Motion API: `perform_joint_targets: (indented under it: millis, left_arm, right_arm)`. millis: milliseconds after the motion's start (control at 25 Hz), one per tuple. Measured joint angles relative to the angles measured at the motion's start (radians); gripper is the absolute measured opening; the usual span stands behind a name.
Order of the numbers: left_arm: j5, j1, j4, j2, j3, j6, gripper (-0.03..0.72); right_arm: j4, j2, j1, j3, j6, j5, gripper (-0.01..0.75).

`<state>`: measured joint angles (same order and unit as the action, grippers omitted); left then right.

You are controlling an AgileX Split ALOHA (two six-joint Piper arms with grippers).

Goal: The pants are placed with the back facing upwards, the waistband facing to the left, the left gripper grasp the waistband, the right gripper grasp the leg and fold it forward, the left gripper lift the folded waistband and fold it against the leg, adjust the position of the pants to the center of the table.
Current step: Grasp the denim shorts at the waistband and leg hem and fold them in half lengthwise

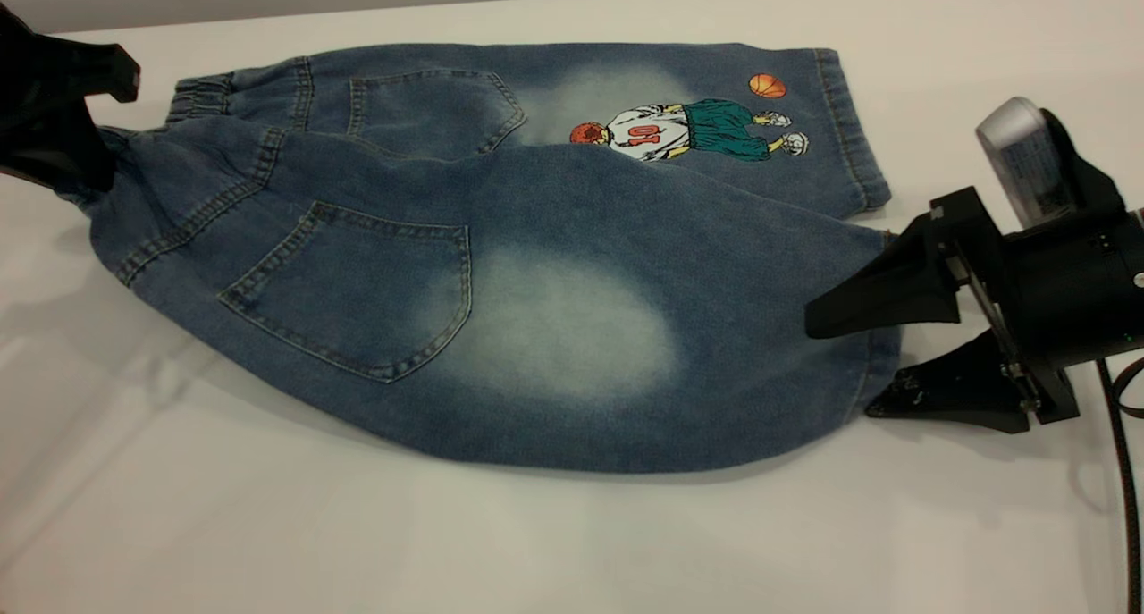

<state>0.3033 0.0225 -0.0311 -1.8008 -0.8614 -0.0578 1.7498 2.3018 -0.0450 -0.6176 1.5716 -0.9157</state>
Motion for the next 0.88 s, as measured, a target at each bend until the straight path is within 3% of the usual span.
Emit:
perform_joint_targets:
  millis: [280,560,880]
  left_arm:
    - [0.0,0.0,0.0,0.0,0.0,0.0,0.162]
    - [0.0,0.0,-0.007,0.0,0.0,0.0,0.162]
    - [0.0,0.0,-0.023,0.0,0.0,0.0,0.162]
  right_arm:
    - [-0.003,0.001,0.004,-0.011,-0.002,0.021,0.473]
    - [0.0,0.002,0.005,-0.009,0.006,0.022,0.451]
    - [0.022,0.003,0.089,-0.009,-0.001,0.008,0.447]
